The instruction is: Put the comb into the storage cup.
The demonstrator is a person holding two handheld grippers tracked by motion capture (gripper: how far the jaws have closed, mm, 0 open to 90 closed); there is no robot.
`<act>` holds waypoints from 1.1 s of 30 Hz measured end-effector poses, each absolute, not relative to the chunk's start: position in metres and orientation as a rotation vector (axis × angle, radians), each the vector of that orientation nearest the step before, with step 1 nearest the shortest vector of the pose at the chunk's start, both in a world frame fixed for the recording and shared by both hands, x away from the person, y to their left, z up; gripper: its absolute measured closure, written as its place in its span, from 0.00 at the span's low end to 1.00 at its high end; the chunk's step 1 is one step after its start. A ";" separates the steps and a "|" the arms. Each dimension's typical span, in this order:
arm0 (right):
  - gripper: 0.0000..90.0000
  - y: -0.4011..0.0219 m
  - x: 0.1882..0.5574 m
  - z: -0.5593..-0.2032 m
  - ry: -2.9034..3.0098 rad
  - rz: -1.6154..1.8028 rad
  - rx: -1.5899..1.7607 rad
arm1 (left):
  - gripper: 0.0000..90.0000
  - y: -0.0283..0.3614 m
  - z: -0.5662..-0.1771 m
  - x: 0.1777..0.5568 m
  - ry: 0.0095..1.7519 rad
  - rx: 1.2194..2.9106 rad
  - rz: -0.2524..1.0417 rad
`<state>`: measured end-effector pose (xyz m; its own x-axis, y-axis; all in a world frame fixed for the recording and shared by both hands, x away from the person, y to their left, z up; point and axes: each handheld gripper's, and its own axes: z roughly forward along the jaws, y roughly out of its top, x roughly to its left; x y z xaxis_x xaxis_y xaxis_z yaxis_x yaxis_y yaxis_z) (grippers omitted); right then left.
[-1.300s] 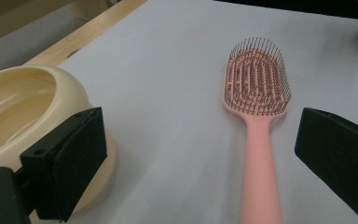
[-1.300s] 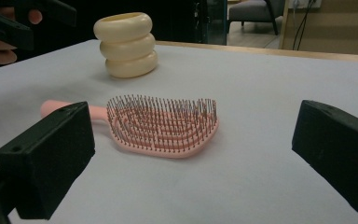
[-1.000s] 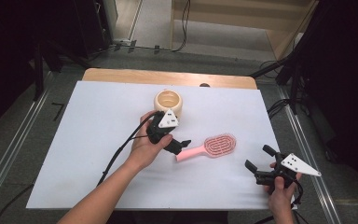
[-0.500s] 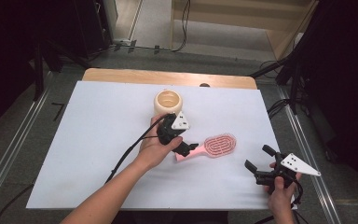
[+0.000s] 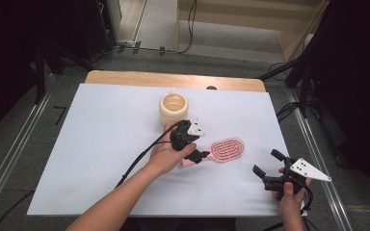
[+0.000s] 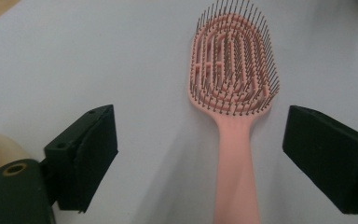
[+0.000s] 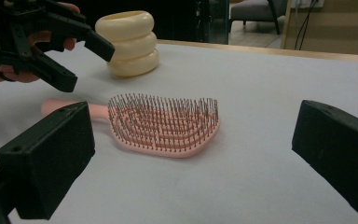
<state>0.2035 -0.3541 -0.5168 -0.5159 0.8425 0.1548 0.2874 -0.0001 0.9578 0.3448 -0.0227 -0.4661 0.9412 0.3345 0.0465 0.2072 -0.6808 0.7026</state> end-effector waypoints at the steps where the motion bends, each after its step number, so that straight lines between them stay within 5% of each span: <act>1: 0.00 -0.354 0.204 -0.517 1.808 1.537 1.160 | 0.14 -0.024 -0.466 0.345 0.381 2.360 0.216; 21: 0.00 -0.354 0.204 -0.517 1.812 1.533 1.155 | 0.23 -0.045 -0.480 0.346 0.426 2.500 0.103; 33: 0.00 -0.354 0.204 -0.517 1.812 1.533 1.161 | 0.47 -0.053 -0.484 0.343 0.446 2.568 0.148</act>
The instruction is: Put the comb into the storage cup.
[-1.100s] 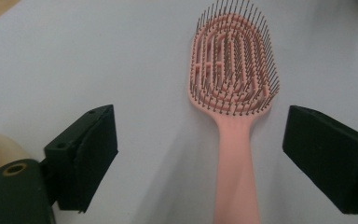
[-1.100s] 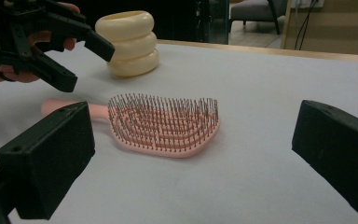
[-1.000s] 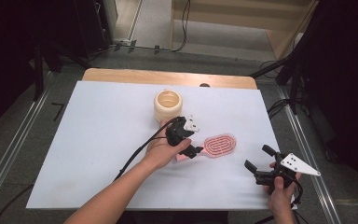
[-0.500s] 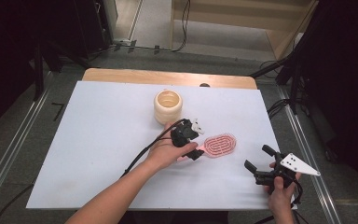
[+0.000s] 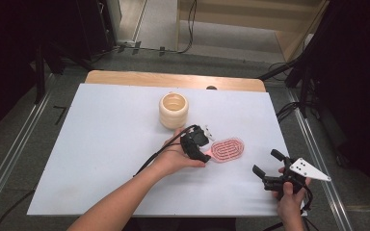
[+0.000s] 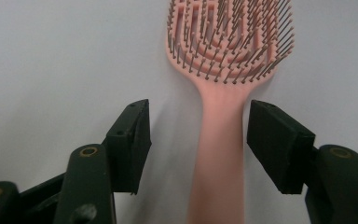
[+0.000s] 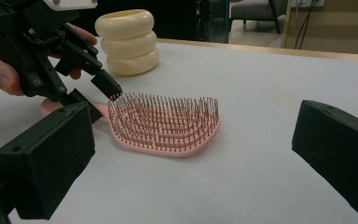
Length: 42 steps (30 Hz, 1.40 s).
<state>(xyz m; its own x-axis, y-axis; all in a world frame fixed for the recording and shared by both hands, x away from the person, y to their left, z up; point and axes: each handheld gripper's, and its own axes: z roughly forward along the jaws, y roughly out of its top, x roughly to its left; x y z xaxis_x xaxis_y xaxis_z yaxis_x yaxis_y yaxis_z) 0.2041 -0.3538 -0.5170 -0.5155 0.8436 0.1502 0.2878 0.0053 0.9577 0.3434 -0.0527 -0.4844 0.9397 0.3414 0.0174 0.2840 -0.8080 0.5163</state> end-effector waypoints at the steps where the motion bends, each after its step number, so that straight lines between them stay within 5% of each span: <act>1: 0.00 -0.354 0.204 -0.517 1.812 1.533 1.161 | 0.49 -0.053 -0.485 0.343 0.443 2.571 0.146; 18: 0.00 -0.354 0.205 -0.517 1.813 1.528 1.154 | 0.76 -0.061 -0.489 0.340 0.359 2.642 0.110; 42: 0.00 -0.354 0.204 -0.517 1.809 1.530 1.168 | 0.78 -0.053 -0.482 0.339 0.329 2.527 0.121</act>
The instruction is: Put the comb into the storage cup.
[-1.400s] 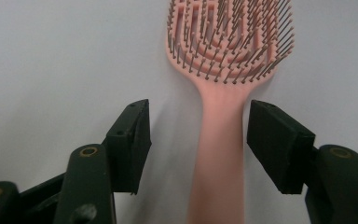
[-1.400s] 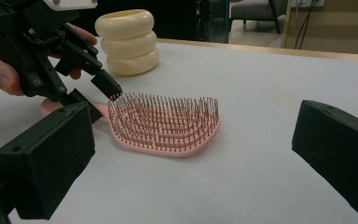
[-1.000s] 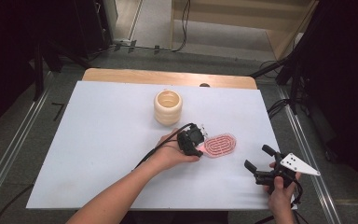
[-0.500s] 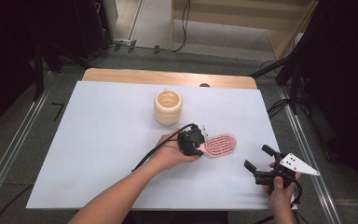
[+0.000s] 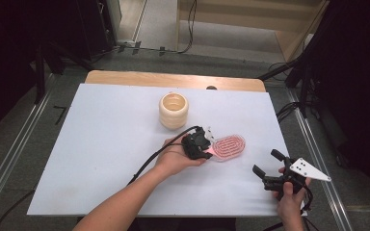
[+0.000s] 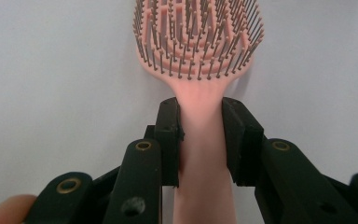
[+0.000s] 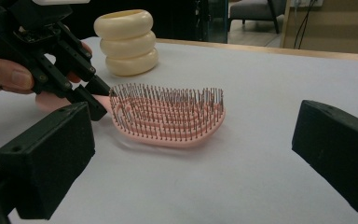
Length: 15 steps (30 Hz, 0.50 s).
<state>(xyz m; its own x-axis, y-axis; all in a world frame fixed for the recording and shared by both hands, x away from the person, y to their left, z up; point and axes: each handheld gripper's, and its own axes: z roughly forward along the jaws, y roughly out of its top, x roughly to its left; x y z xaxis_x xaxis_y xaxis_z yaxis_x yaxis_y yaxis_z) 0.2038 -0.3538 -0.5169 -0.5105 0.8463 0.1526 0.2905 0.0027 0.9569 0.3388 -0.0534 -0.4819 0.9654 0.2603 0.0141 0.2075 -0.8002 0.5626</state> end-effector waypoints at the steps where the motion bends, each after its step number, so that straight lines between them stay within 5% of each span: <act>1: 0.00 -0.354 0.204 -0.517 1.808 1.529 1.168 | 0.78 -0.053 -0.482 0.338 0.329 2.525 0.127; 15: 0.00 -0.349 0.205 -0.515 1.820 1.460 1.174 | 0.78 -0.035 -0.472 0.336 0.354 2.437 0.134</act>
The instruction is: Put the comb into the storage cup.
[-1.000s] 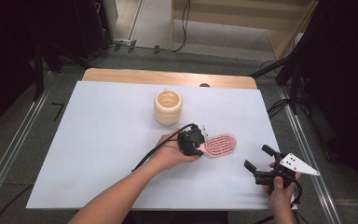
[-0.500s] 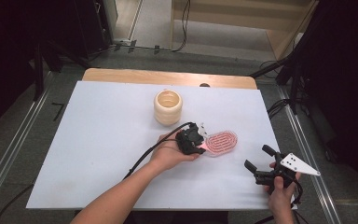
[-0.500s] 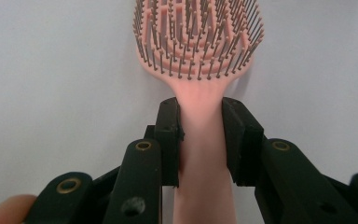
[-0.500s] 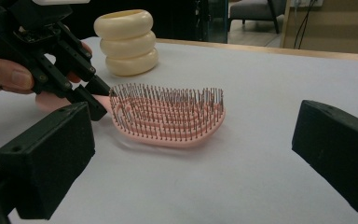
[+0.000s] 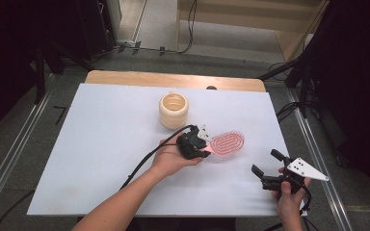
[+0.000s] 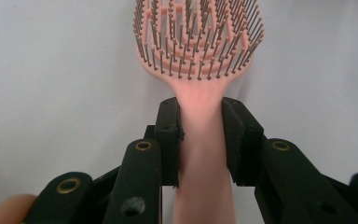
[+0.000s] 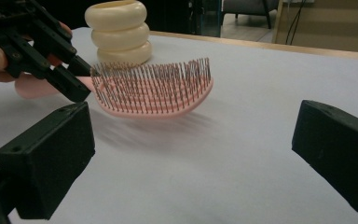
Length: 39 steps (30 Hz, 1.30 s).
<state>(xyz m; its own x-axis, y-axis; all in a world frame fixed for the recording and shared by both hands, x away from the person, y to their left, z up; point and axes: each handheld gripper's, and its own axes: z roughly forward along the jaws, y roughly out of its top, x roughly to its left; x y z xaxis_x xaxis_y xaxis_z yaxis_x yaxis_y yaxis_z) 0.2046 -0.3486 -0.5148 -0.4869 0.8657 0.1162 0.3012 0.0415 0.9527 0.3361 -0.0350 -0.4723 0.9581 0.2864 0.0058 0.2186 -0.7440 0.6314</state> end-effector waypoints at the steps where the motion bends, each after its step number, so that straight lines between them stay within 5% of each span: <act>1: 0.00 -0.348 0.205 -0.514 1.821 1.450 1.179 | 0.78 -0.034 -0.471 0.336 0.356 2.429 0.133; 39: 0.00 -0.274 0.235 -0.460 1.910 1.535 1.227 | 0.78 0.046 -0.440 0.319 0.453 2.169 0.228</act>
<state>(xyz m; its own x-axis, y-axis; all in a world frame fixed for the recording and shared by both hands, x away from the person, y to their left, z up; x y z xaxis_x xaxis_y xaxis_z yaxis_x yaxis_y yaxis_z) 0.2346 -0.2738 -0.4598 -0.5356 0.8181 0.2093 0.3809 0.0127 0.9245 0.3191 0.0459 -0.4395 0.9166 0.3998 -0.0005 0.2376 -0.5437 0.8049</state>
